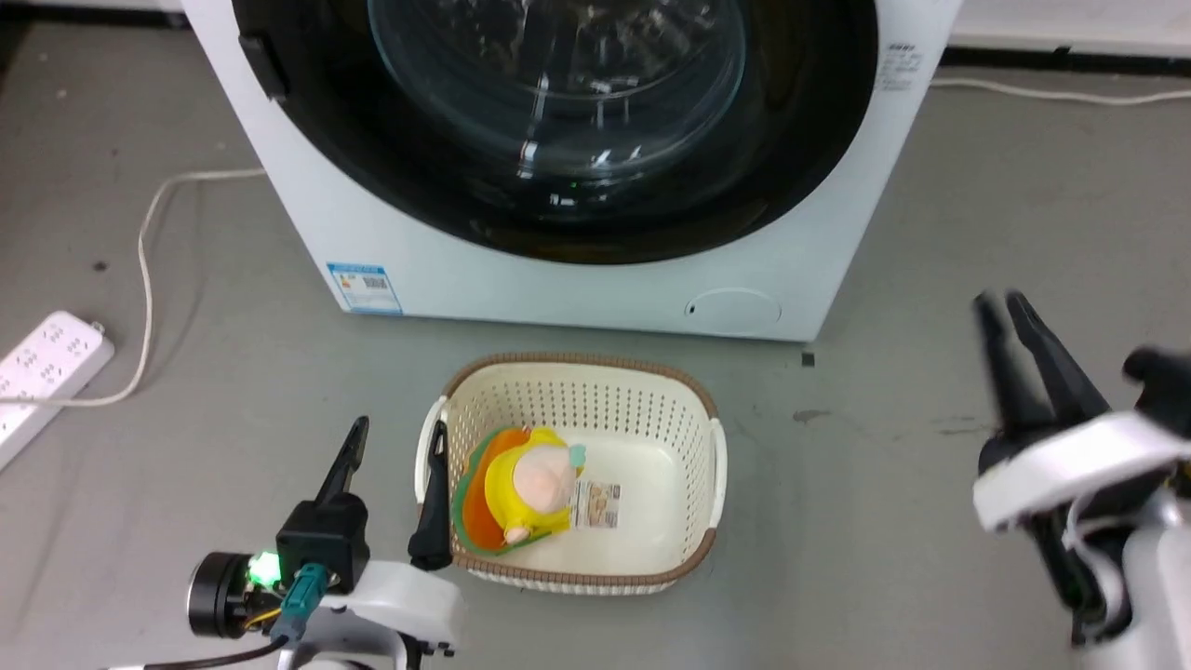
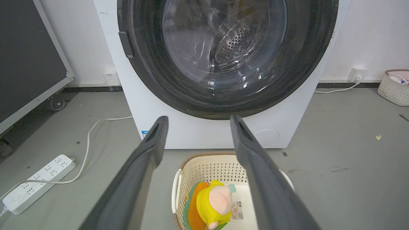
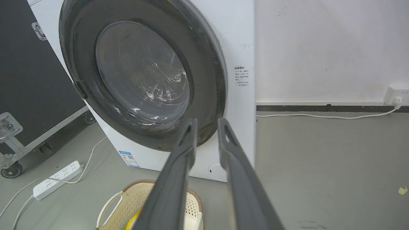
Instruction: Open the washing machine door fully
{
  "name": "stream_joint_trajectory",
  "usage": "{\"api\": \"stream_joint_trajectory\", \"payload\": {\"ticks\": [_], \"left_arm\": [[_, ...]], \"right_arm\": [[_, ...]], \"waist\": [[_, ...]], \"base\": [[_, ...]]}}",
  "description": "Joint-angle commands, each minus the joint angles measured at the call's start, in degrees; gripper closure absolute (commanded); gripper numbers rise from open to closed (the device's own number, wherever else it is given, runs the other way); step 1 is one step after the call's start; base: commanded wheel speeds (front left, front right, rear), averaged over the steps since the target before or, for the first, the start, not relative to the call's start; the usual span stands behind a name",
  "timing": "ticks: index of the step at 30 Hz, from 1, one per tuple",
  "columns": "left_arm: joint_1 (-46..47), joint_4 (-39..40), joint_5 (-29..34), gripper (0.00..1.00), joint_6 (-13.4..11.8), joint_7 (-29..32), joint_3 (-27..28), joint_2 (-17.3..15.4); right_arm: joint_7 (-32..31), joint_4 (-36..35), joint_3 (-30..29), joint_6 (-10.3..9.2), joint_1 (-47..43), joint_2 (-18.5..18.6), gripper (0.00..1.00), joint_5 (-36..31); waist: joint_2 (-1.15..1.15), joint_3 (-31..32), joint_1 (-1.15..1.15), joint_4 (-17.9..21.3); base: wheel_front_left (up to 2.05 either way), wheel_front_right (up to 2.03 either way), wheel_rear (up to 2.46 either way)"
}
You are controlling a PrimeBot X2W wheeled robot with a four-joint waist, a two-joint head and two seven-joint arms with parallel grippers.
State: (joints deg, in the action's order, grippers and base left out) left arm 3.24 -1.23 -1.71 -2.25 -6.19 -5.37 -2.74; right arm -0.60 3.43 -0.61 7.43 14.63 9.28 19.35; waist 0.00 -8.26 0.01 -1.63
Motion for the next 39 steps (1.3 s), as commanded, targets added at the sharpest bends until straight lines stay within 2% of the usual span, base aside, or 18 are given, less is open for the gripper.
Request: {"api": "stream_joint_trajectory", "payload": {"ticks": [1, 7, 15, 39], "left_arm": [[1.2, 0.2, -0.2, 0.0, -0.4, -0.6, -0.5, 0.0], [2.6, 0.2, -0.5, 0.0, -1.0, -1.3, -1.5, -0.1], [4.3, 0.3, -1.2, 0.0, -1.7, -2.1, -2.8, -0.1], [8.1, 0.6, -2.5, 0.0, -3.8, -4.6, -6.7, -0.1]], "right_arm": [[-0.6, 0.8, -0.4, 0.02, 2.7, 0.4, 1.0, 1.9], [-3.5, 5.3, -3.2, 0.02, 9.9, -0.2, 1.0, 7.0], [-8.2, 14.8, -7.6, 0.03, 20.5, -1.2, 1.0, 12.6], [-18.9, 41.8, -18.0, 0.04, 51.3, 2.8, 1.0, 21.7]], "waist": [[0.0, -1.1, -0.01, -0.5], [0.0, -3.5, -0.01, -1.7], [0.0, -5.9, -0.01, -3.2], [0.0, -13.6, -0.01, -7.1]], "base": [[0.0, 0.0, 0.0], [0.0, 0.0, 0.0], [0.0, 0.0, 0.0], [0.0, 0.0, 0.0]]}}
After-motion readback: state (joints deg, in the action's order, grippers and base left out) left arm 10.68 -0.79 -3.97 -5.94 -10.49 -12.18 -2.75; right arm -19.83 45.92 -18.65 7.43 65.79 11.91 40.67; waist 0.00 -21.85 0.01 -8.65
